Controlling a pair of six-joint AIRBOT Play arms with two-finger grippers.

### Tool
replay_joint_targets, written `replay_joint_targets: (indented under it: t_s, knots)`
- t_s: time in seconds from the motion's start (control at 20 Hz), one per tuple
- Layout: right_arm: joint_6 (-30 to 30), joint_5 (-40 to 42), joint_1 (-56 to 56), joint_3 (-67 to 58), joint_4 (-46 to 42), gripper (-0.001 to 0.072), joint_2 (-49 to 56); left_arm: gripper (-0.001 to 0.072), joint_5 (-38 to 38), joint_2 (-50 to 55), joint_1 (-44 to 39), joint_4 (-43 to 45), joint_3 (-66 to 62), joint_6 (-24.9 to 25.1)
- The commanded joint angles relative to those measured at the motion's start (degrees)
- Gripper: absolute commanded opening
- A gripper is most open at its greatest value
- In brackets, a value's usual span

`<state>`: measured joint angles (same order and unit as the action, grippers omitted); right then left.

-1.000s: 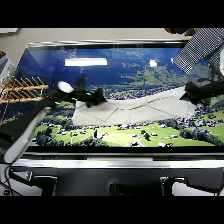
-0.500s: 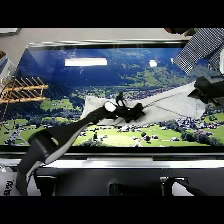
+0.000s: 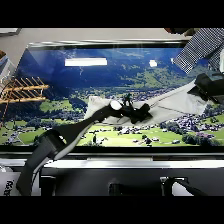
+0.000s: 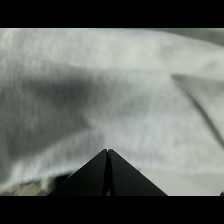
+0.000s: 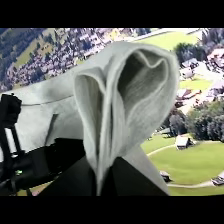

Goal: Fold the clothes and pants, and hang the long-sleeved shirts on hangers.

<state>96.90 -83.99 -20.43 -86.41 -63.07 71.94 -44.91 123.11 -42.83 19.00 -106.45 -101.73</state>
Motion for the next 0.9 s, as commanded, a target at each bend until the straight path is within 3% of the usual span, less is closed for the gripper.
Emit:
replay_joint_targets:
  t_s: [0.0, 0.25, 0.4, 0.6, 0.85]
  knots:
    - [0.11, 1.97, 1.29, -0.04, 4.98, 0.0030, 0.44, 0.0017, -16.46, -6.08, 7.26, 12.52, -0.57, 0.57]
    - [10.12, 7.78, 16.17, -0.02, 3.63, 0.0030, 0.50, 0.0019, -36.96, -22.88, 21.03, 37.11, -0.57, 0.90]
    - [18.01, 13.90, 27.96, -0.04, -0.15, 0.0030, 0.83, 0.0020, -45.92, -32.44, 28.09, 46.56, -0.55, 2.62]
    - [25.57, 21.64, 41.33, -0.02, -2.19, 0.0030, 5.16, 0.0021, -48.11, -42.34, 35.47, 53.33, -0.52, 2.95]
    - [31.30, 34.67, 51.32, -0.04, -0.61, 0.0030, 13.35, 0.0020, -48.22, -47.47, 41.29, 54.36, -0.52, 3.78]
